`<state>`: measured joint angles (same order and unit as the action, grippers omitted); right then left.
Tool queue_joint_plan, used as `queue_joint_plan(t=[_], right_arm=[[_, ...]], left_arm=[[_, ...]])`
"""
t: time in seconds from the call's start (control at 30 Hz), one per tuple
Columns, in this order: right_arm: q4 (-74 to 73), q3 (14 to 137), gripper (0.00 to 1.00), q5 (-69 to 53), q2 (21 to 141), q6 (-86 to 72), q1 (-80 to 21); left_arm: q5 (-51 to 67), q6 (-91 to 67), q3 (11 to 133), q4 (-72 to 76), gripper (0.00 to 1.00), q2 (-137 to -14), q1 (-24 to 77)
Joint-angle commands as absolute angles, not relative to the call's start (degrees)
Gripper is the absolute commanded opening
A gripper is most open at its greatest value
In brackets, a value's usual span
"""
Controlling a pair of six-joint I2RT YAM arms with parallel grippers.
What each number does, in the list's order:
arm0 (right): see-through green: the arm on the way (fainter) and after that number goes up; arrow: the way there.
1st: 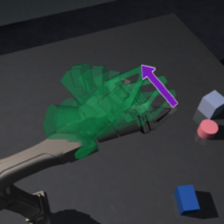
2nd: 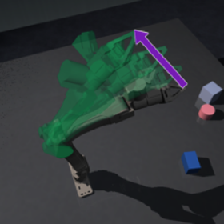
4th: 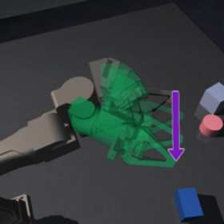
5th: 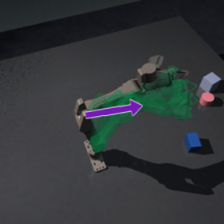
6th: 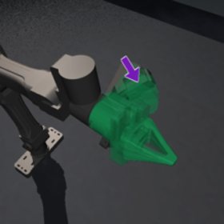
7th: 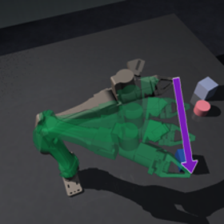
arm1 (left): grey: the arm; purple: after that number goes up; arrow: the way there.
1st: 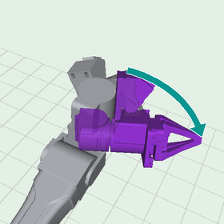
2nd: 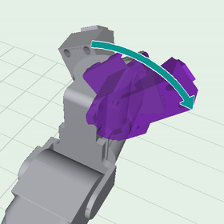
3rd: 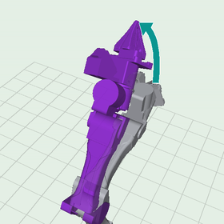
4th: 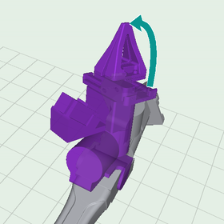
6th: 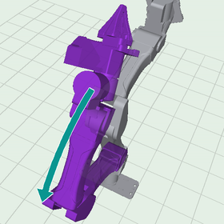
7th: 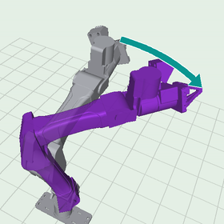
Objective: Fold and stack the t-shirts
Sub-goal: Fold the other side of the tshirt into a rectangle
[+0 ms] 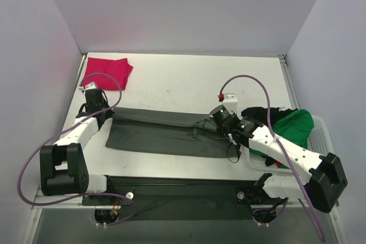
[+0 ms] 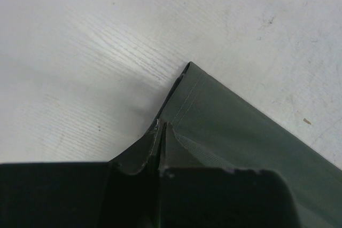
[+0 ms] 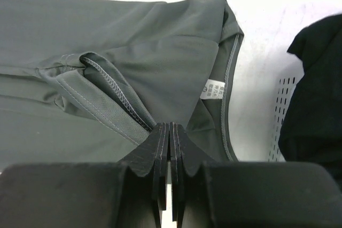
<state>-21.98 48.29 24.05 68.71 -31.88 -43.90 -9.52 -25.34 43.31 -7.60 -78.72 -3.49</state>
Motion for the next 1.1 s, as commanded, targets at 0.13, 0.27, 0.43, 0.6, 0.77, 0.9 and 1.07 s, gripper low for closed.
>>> queue_joint_plan(t=[0.13,0.27,0.43,0.6,0.77,0.9,1.07], right_arm=[[-24.26,45.71,0.00,28.30,67.15,-35.33,-45.79],[-24.26,44.65,0.00,28.48,67.85,-36.12,-46.49],[-24.26,43.95,0.00,29.00,70.57,-37.26,-48.16],[-24.34,44.12,0.07,27.78,73.03,-37.88,-50.18],[-25.22,44.82,0.52,25.67,73.04,-36.91,-53.17],[-25.14,45.88,0.55,25.14,71.28,-35.60,-53.26],[-17.60,46.24,0.51,19.11,71.98,-31.39,-49.49]], left_arm=[[-13.00,-27.25,41.57,-8.52,0.00,-75.67,-3.96],[-14.24,-28.47,40.87,-9.93,0.00,-75.67,-4.22],[-15.12,-29.44,40.08,-11.69,0.08,-75.94,-4.57],[-16.70,-29.88,38.59,-12.13,0.51,-72.53,-4.66],[-22.49,-28.92,37.62,-13.18,0.70,-64.89,-2.47],[-24.61,-28.22,35.42,-10.99,0.74,-59.08,2.45],[-22.33,-27.42,33.40,-6.95,0.77,-56.43,6.59]])
